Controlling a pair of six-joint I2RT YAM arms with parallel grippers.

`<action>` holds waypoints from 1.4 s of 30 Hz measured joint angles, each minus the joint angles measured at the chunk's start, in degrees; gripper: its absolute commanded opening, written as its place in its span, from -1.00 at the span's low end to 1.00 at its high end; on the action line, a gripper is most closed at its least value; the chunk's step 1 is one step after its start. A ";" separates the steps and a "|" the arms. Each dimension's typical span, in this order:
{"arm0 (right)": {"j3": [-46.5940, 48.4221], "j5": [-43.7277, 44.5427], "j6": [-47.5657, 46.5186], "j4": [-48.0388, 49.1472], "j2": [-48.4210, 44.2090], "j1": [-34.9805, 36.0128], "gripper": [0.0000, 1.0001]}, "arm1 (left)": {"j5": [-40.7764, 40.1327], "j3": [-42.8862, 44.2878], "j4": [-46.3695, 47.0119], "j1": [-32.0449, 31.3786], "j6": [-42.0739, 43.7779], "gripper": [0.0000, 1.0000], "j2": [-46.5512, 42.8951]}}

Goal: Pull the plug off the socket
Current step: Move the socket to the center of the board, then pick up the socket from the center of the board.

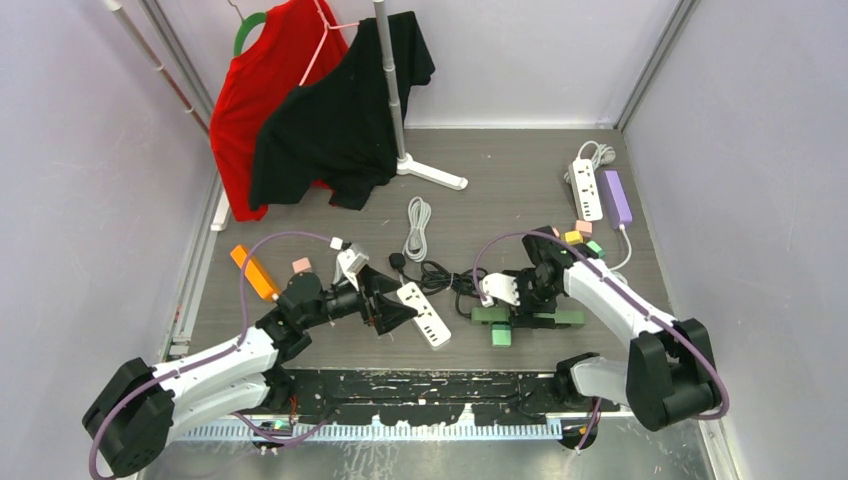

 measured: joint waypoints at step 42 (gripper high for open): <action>3.30 -11.02 12.37 -2.23 5.18 -1.53 -0.98 | 2.78 -0.24 12.85 -5.44 -2.40 0.87 8.96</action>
